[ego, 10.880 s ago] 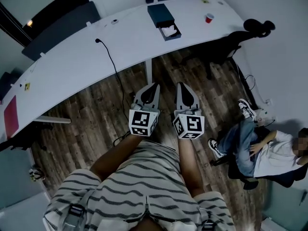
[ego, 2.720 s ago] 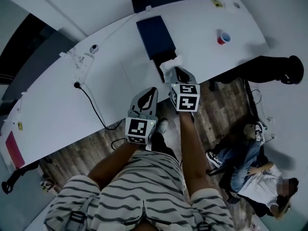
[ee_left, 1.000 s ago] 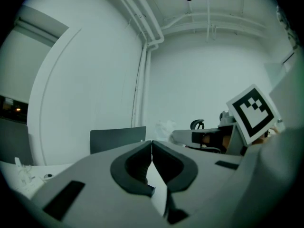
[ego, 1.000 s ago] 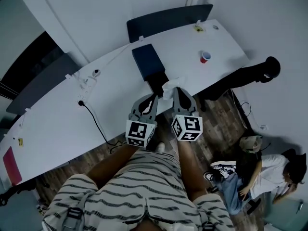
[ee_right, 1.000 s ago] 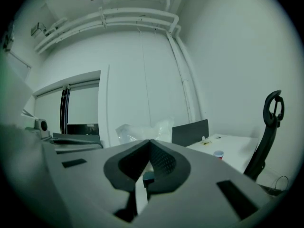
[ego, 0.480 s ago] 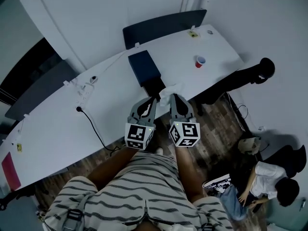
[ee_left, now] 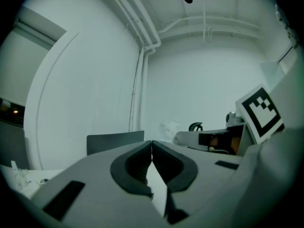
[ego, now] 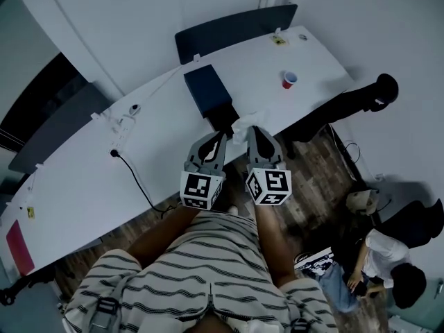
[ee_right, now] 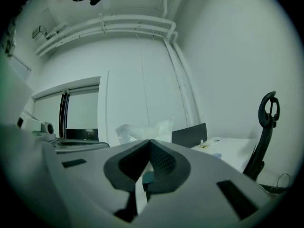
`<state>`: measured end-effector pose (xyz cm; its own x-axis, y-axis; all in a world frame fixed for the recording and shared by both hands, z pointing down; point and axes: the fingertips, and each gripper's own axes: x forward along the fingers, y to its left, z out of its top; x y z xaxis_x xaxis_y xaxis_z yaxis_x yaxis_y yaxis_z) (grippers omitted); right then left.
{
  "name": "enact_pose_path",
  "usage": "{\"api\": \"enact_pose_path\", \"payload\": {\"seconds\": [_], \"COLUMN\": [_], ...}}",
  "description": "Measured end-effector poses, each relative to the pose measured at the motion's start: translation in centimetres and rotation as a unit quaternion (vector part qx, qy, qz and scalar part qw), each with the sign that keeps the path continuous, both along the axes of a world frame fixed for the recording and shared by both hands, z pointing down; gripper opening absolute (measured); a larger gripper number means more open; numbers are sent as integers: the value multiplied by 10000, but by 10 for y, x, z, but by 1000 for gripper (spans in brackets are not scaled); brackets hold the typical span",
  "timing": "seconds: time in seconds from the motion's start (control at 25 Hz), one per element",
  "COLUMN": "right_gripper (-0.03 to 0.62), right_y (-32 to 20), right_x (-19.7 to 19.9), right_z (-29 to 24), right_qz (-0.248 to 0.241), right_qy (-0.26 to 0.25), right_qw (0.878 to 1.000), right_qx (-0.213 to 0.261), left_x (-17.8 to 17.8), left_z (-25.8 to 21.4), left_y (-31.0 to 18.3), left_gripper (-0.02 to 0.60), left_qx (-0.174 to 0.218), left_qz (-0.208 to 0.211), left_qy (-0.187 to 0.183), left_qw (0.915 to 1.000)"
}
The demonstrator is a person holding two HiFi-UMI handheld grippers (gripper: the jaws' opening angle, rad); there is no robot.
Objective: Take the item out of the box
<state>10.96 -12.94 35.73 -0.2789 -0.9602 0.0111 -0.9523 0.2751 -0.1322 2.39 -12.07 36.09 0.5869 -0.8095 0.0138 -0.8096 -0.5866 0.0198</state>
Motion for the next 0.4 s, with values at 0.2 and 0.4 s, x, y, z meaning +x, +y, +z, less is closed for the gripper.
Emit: {"api": "enact_pose_path", "payload": {"seconds": [0.2, 0.4], "right_gripper": [17, 17], "right_y": [0, -3], "right_x": [-1, -1], "right_z": [0, 3], "right_qz": [-13, -12], "right_qy": [44, 34], "right_qw": [10000, 10000], "right_qx": [35, 51], "left_x": [-1, 0], "left_z": [1, 2], "left_y": [-4, -8], "left_gripper": [25, 25], "left_qx": [-31, 10], "left_qz": [-50, -42], "left_qy": [40, 57], "left_qw": [10000, 10000]}}
